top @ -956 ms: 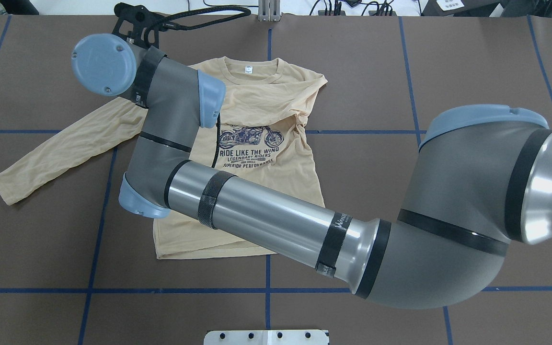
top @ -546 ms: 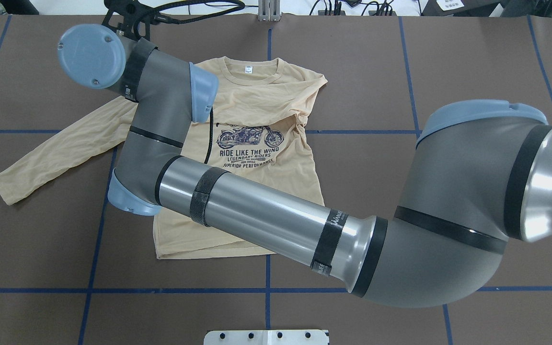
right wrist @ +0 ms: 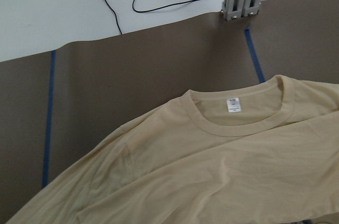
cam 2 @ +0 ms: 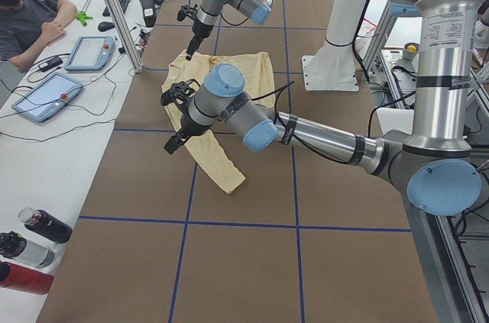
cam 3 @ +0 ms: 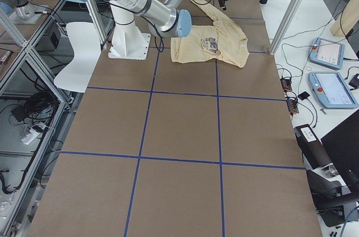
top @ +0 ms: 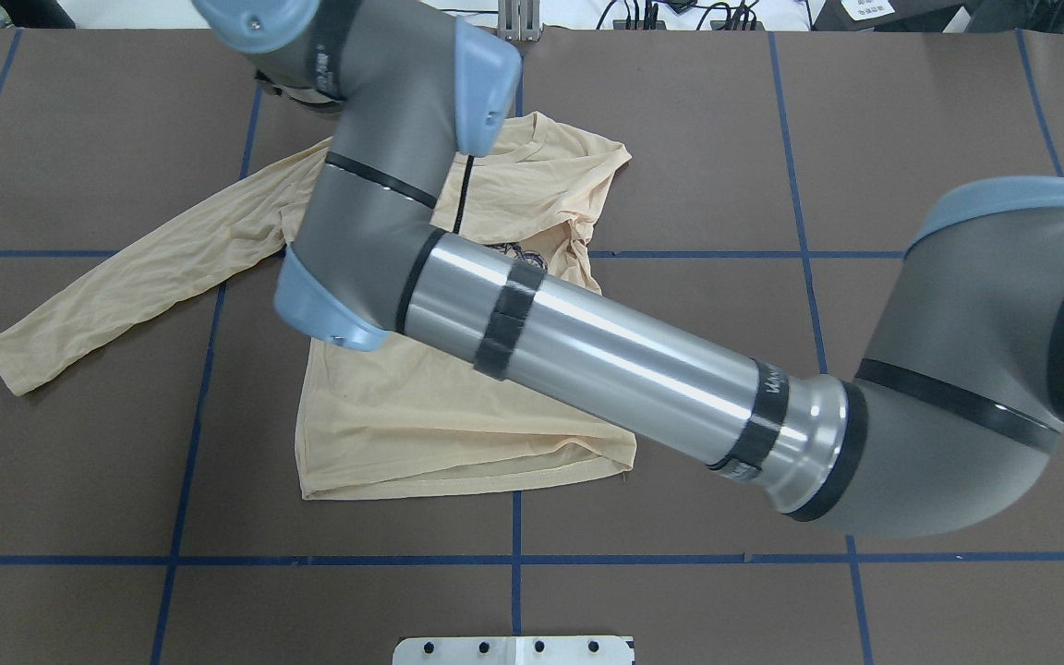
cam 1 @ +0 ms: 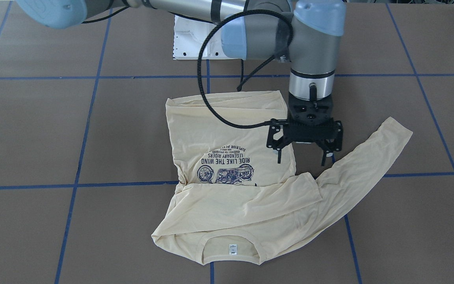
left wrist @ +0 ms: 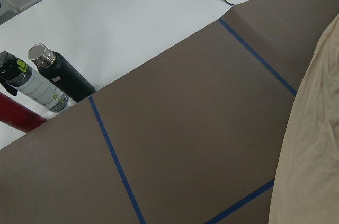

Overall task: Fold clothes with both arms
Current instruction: 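Carry the sleeve across the shirt chest toward the left arm, then open the right gripper and withdraw it from the shirt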

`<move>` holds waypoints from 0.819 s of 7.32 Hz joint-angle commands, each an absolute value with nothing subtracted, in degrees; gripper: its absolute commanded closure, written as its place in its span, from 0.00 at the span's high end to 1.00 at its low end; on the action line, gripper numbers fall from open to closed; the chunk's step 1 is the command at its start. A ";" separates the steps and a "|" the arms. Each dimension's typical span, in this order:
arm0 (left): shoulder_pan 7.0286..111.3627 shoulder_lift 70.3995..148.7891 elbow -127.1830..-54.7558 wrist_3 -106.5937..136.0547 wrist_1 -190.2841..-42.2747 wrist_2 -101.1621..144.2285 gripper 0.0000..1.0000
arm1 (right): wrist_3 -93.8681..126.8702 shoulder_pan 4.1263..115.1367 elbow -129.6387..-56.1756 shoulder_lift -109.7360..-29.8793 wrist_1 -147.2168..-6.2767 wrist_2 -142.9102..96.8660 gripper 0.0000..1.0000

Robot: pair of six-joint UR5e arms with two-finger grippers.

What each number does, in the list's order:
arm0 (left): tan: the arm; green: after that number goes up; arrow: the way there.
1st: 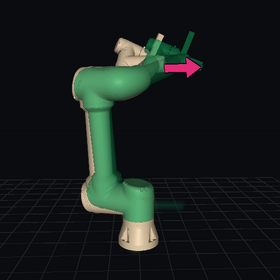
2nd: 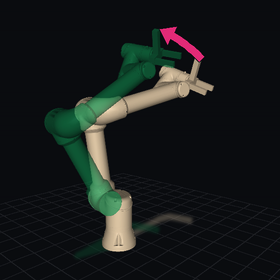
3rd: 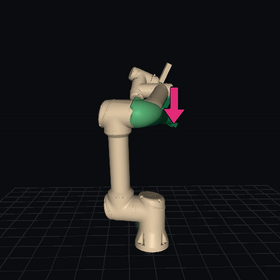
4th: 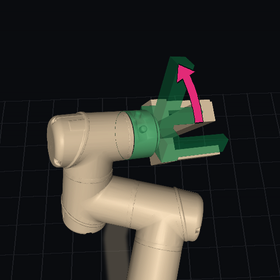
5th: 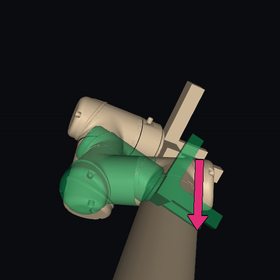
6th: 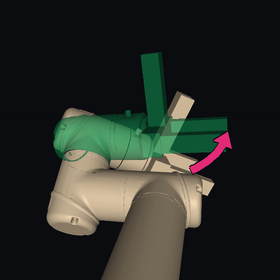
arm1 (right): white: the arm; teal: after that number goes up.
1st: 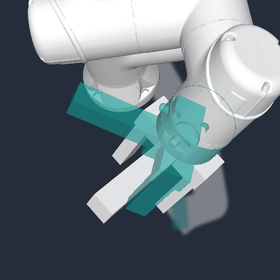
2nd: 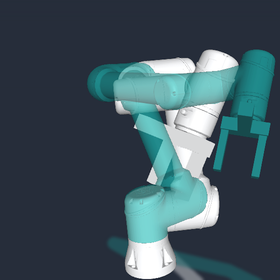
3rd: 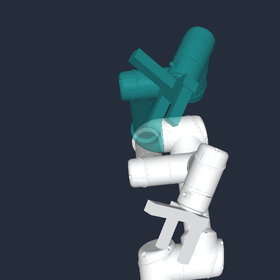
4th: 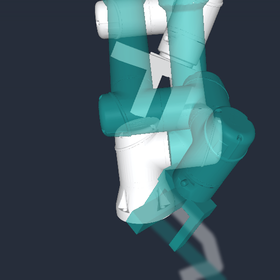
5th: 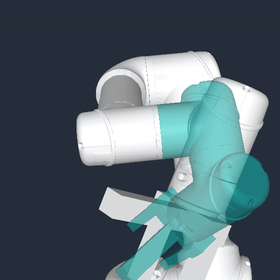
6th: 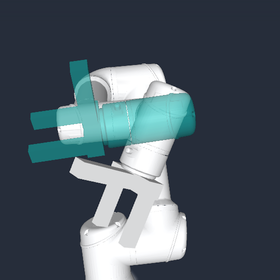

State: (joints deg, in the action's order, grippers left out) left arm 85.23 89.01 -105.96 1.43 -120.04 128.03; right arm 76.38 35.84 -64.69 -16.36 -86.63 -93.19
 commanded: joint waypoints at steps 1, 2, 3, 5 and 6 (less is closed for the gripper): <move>83.33 88.95 -104.86 3.06 -120.15 128.06 1.00 | 66.93 41.63 -87.42 -33.39 -94.72 -100.69 1.00; 79.84 88.95 -104.77 9.34 -121.71 127.36 1.00 | 61.06 44.18 -100.15 -44.19 -96.14 -103.68 1.00; 77.46 87.99 -103.90 14.54 -125.99 125.87 1.00 | 55.51 47.17 -109.77 -53.26 -97.28 -106.93 1.00; 73.41 82.82 -103.19 22.01 -135.57 121.65 1.00 | 43.13 54.37 -118.80 -66.91 -97.04 -114.22 1.00; 70.26 80.88 -102.14 24.58 -139.01 118.77 1.00 | 36.02 58.23 -120.48 -72.89 -96.34 -116.69 1.00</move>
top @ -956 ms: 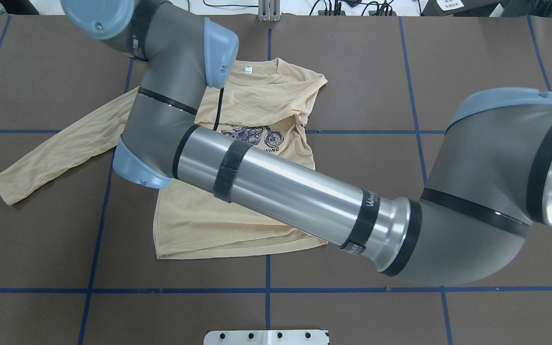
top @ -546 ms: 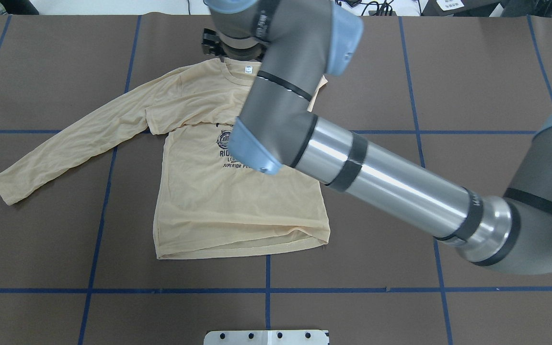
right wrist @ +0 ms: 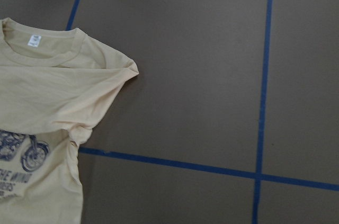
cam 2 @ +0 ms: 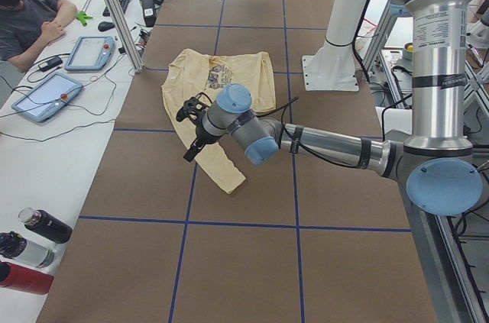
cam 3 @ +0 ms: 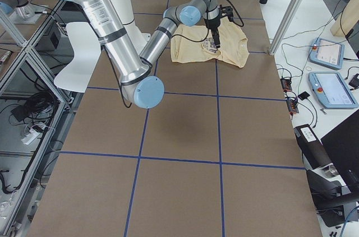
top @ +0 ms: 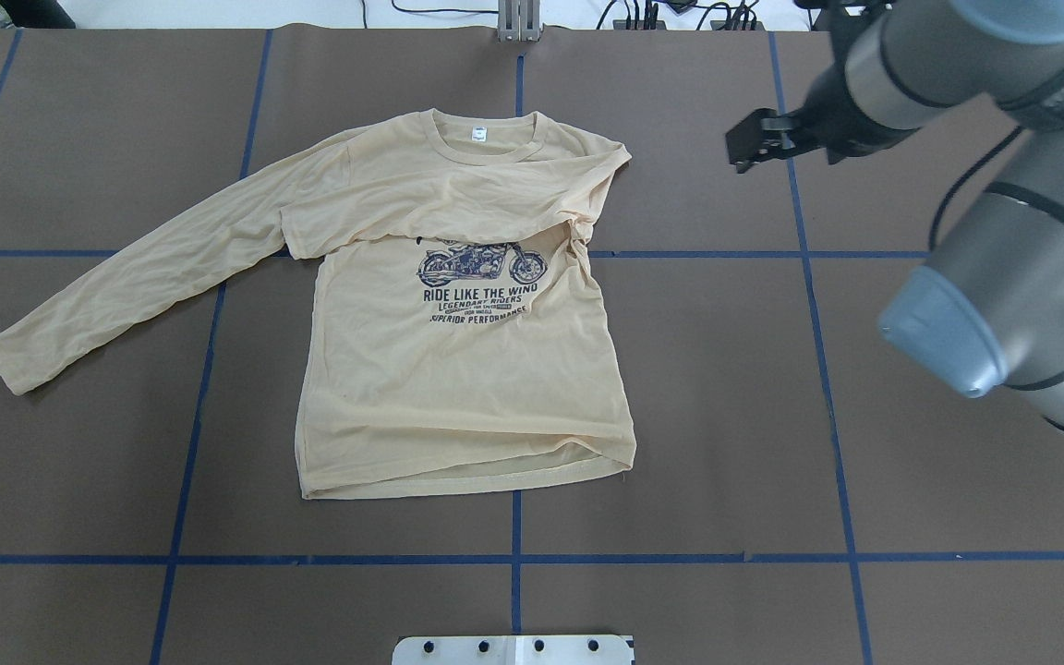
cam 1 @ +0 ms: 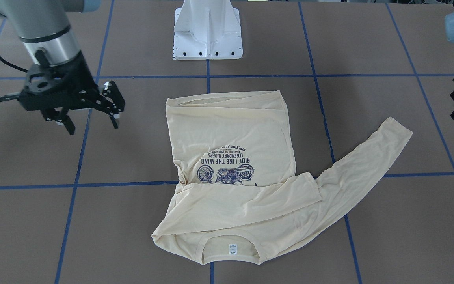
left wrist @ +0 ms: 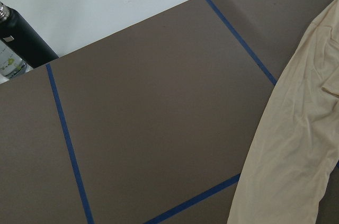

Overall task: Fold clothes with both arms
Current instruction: 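Open the right gripper and withdraw it from the shirt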

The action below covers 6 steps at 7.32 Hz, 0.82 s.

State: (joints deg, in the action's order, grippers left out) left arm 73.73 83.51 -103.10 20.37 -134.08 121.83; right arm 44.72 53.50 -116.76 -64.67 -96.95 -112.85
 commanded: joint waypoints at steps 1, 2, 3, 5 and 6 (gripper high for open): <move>68.66 80.16 -98.91 26.87 -143.92 117.52 1.00 | 30.38 62.45 -120.50 -78.43 -92.67 -120.37 1.00; 66.55 80.16 -93.92 30.81 -150.93 116.64 1.00 | 24.93 67.28 -119.37 -85.19 -85.94 -124.85 1.00; 65.23 80.16 -89.00 32.24 -156.83 114.19 0.99 | 20.26 71.94 -117.01 -89.52 -81.52 -129.68 1.00; 61.11 80.16 -84.31 35.67 -161.43 109.80 0.92 | 16.00 75.14 -115.31 -92.02 -79.37 -131.40 1.00; 58.73 80.16 -82.81 37.42 -163.54 109.25 0.88 | 16.00 75.15 -115.31 -92.02 -79.28 -131.31 1.00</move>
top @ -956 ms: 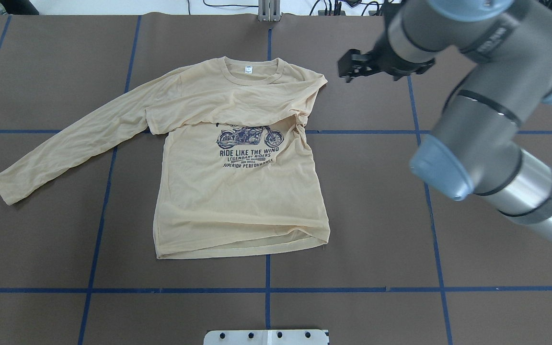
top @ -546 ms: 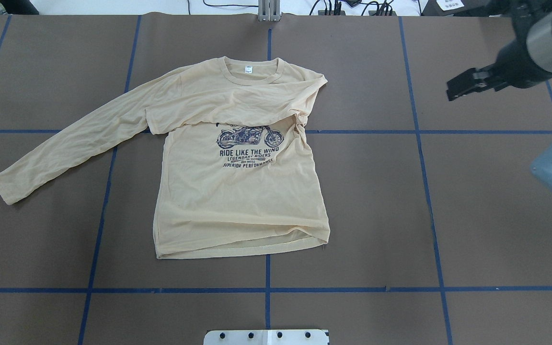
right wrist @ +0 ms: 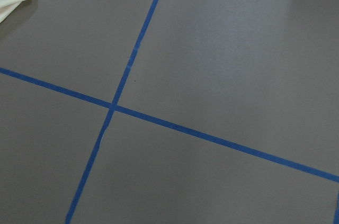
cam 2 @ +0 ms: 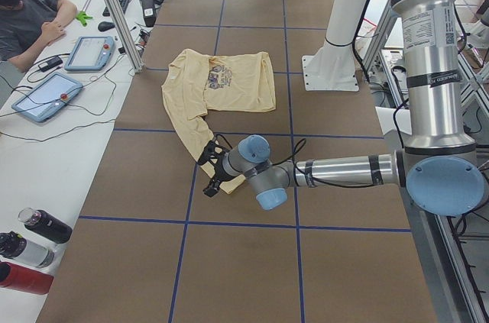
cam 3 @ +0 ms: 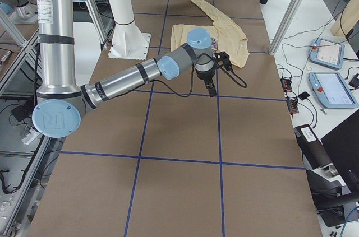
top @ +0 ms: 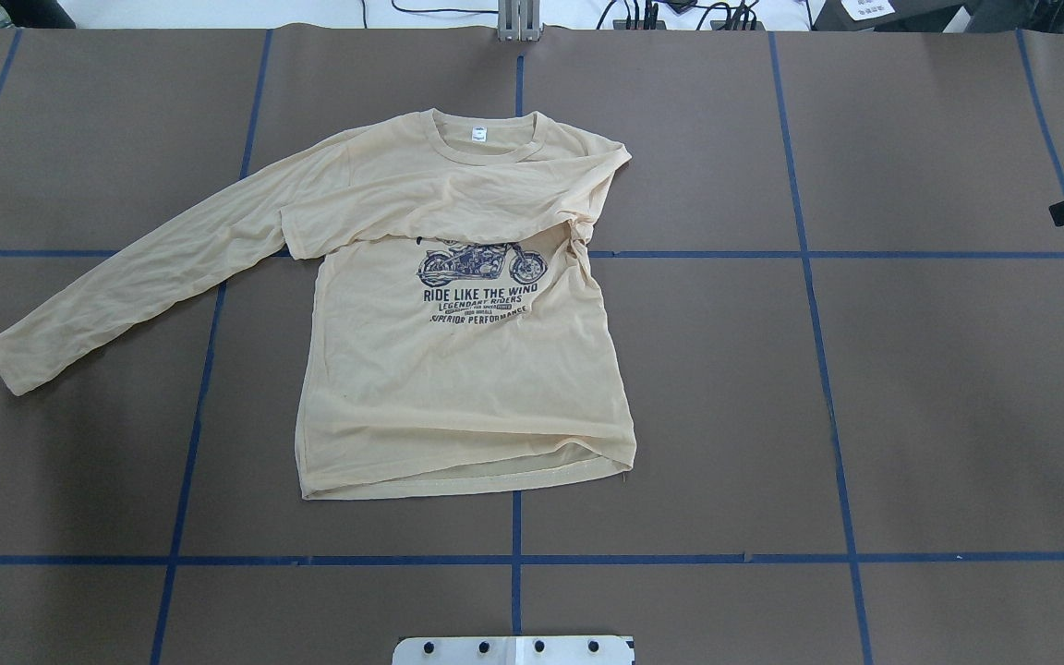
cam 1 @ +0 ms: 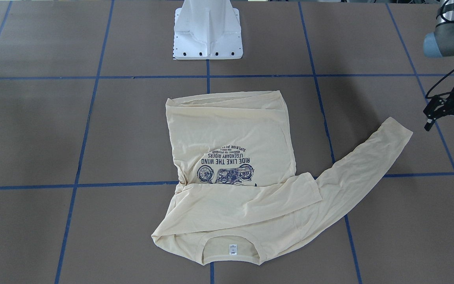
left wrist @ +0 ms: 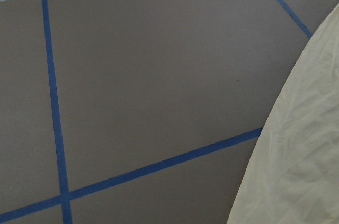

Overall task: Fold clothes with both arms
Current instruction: 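Move the left gripper down to the cuff of the other sleeve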

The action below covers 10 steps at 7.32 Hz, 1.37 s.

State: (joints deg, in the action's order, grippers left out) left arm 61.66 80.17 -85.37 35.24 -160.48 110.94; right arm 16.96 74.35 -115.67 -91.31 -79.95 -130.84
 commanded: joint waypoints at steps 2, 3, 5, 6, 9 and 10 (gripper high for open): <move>53.28 80.16 -82.53 40.77 -164.27 107.06 0.77 | 16.00 75.15 -115.31 -92.02 -79.28 -131.31 1.00; 52.91 80.16 -82.53 40.78 -164.27 107.05 0.70 | 16.00 75.15 -115.31 -92.02 -79.19 -131.31 1.00; 52.56 80.16 -81.66 40.69 -164.44 107.05 0.65 | 16.08 75.15 -115.31 -91.93 -79.19 -131.31 1.00; 52.56 80.16 -81.30 40.69 -164.36 107.05 0.64 | 16.17 75.15 -115.31 -91.93 -79.19 -131.22 1.00; 52.47 80.16 -80.86 40.78 -164.36 107.23 0.56 | 16.17 75.06 -114.96 -91.67 -79.19 -131.22 1.00; 52.21 80.16 -80.86 40.87 -164.36 107.40 0.55 | 16.43 75.06 -114.96 -91.58 -79.19 -131.22 1.00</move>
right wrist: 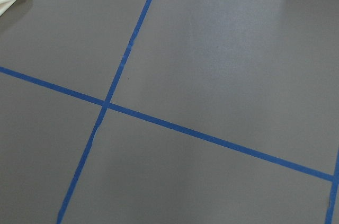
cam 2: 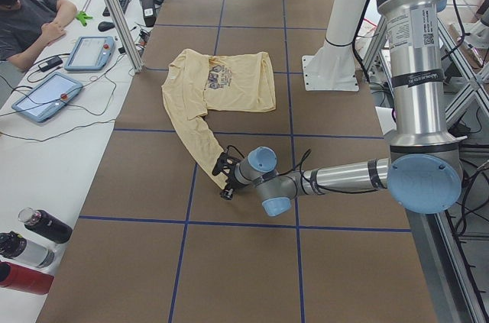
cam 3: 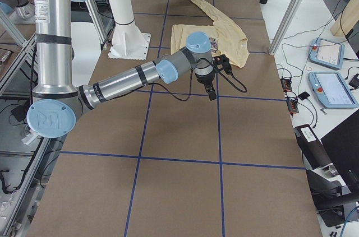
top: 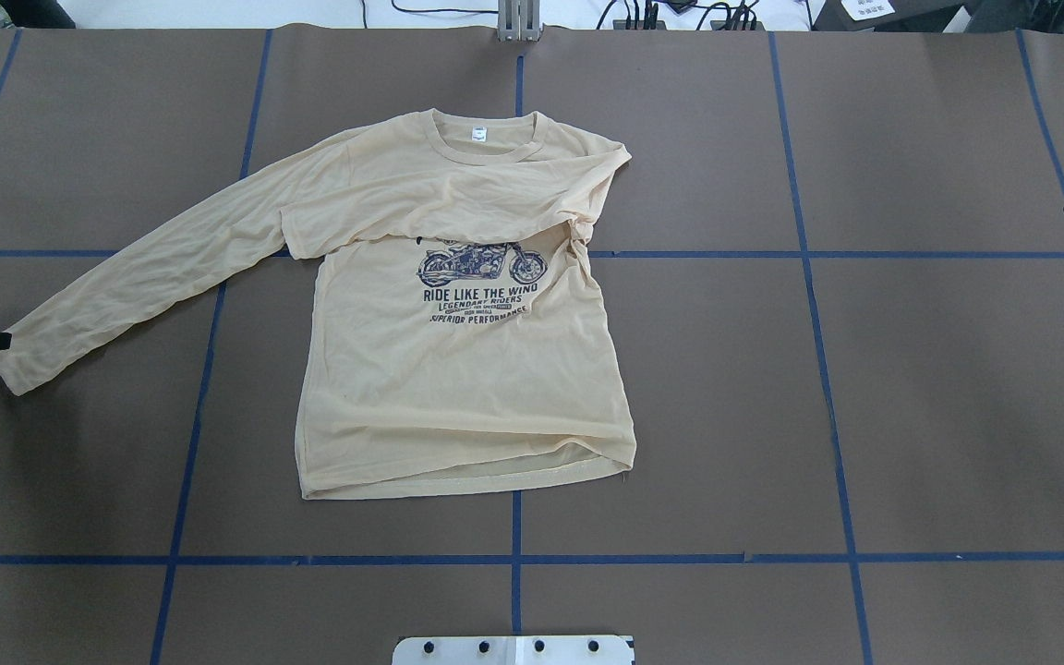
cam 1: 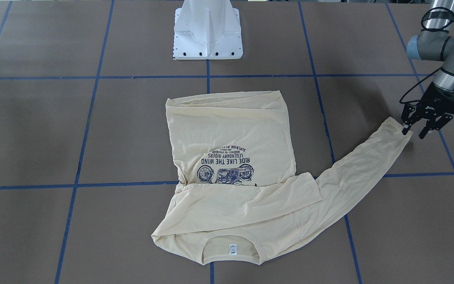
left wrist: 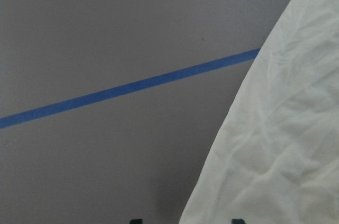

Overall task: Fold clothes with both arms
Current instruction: 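Move the left gripper down to the cuff of the other sleeve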

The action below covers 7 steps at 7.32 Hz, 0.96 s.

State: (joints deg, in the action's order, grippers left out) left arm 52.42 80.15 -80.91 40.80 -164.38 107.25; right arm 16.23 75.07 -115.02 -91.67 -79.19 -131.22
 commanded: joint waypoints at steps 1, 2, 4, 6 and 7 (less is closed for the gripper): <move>51.86 80.16 -80.86 40.87 -164.36 107.40 0.53 | 16.17 75.06 -114.96 -91.50 -79.19 -131.22 1.00; 51.51 80.16 -80.86 40.87 -164.44 107.49 0.51 | 16.08 75.06 -114.96 -91.58 -79.19 -131.22 1.00; 51.33 80.16 -80.51 40.87 -164.53 107.49 0.45 | 16.00 75.06 -114.96 -91.58 -79.19 -131.22 1.00; 51.33 80.16 -80.51 40.78 -164.62 107.49 0.39 | 16.17 75.06 -114.96 -91.58 -79.10 -131.13 1.00; 51.24 80.16 -80.33 40.78 -164.62 107.49 0.26 | 16.08 75.06 -114.96 -91.58 -79.10 -131.13 1.00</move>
State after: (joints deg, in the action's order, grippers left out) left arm 51.31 80.16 -80.47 40.79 -164.58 107.49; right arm 16.11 75.06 -114.96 -91.58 -79.13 -131.16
